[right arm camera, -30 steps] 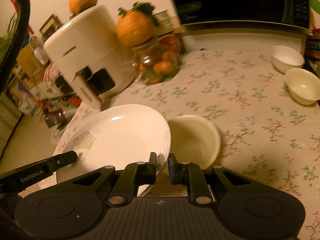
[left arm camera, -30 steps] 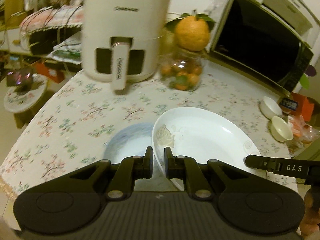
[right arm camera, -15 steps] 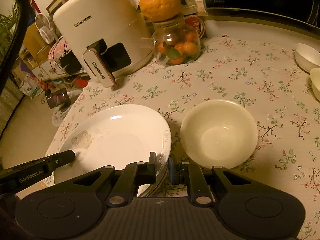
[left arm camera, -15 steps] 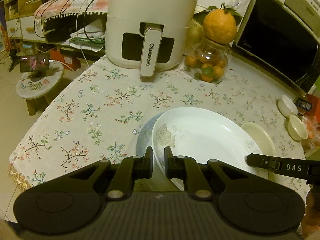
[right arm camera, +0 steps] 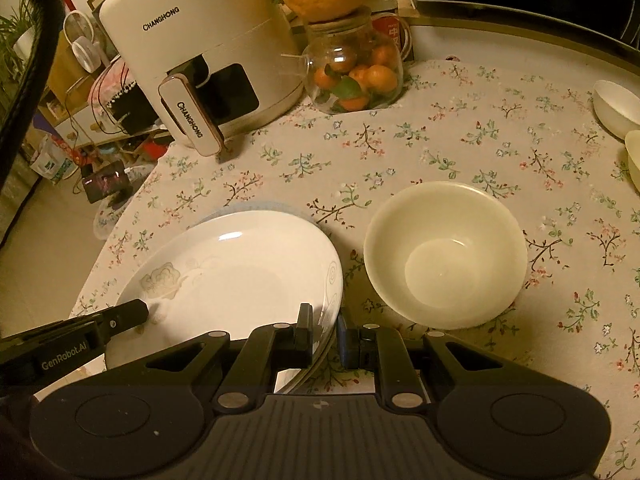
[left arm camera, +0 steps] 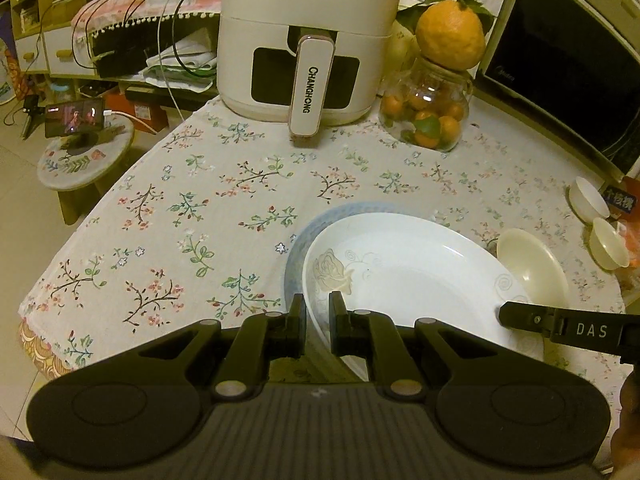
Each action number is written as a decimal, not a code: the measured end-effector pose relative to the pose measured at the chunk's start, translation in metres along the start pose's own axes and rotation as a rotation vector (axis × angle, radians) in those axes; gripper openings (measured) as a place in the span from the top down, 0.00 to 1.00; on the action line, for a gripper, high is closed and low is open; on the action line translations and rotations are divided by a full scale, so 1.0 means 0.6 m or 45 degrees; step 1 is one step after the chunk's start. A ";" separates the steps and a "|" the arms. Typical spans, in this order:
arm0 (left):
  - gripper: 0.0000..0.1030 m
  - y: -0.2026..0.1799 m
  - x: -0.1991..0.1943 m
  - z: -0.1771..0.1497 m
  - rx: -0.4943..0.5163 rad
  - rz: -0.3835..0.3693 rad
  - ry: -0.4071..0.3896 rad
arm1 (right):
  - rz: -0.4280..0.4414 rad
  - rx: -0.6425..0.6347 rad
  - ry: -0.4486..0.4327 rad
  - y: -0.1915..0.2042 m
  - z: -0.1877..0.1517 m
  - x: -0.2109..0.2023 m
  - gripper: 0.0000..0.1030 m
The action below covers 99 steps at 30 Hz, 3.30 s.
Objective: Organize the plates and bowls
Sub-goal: 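Lower the white plate onto the blue-patterned plate stack with both grippers, then open both grippers to release the white plate on the stack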
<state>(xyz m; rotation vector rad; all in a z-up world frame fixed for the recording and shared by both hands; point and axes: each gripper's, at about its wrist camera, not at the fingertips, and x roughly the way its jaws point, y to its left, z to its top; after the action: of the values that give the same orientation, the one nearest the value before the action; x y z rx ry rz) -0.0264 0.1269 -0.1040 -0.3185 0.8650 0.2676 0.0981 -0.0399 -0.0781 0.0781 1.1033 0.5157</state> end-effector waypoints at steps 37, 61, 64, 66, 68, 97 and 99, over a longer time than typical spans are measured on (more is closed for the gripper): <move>0.90 -0.016 0.019 -0.009 0.106 0.129 -0.044 | -0.082 -0.022 0.036 0.020 -0.006 0.033 0.84; 0.89 -0.034 0.033 -0.022 0.214 0.280 -0.086 | -0.228 -0.151 -0.033 0.057 -0.025 0.042 0.79; 0.89 -0.032 0.033 -0.020 0.203 0.273 -0.082 | -0.237 -0.167 -0.042 0.059 -0.026 0.044 0.78; 0.89 -0.030 0.034 -0.019 0.197 0.269 -0.078 | -0.237 -0.163 -0.044 0.058 -0.026 0.045 0.77; 0.89 -0.031 0.034 -0.019 0.194 0.267 -0.077 | -0.231 -0.156 -0.046 0.057 -0.025 0.046 0.76; 0.72 -0.019 0.021 0.019 0.069 0.191 -0.087 | -0.072 -0.063 -0.075 0.024 -0.027 0.022 0.51; 0.69 -0.027 0.017 0.023 0.092 0.191 -0.112 | -0.072 -0.083 -0.110 0.022 -0.025 0.013 0.47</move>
<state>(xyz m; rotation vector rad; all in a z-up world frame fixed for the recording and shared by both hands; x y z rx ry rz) -0.0048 0.1185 -0.1009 -0.1736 0.8103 0.3857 0.0829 -0.0280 -0.0876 0.0117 1.0008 0.4929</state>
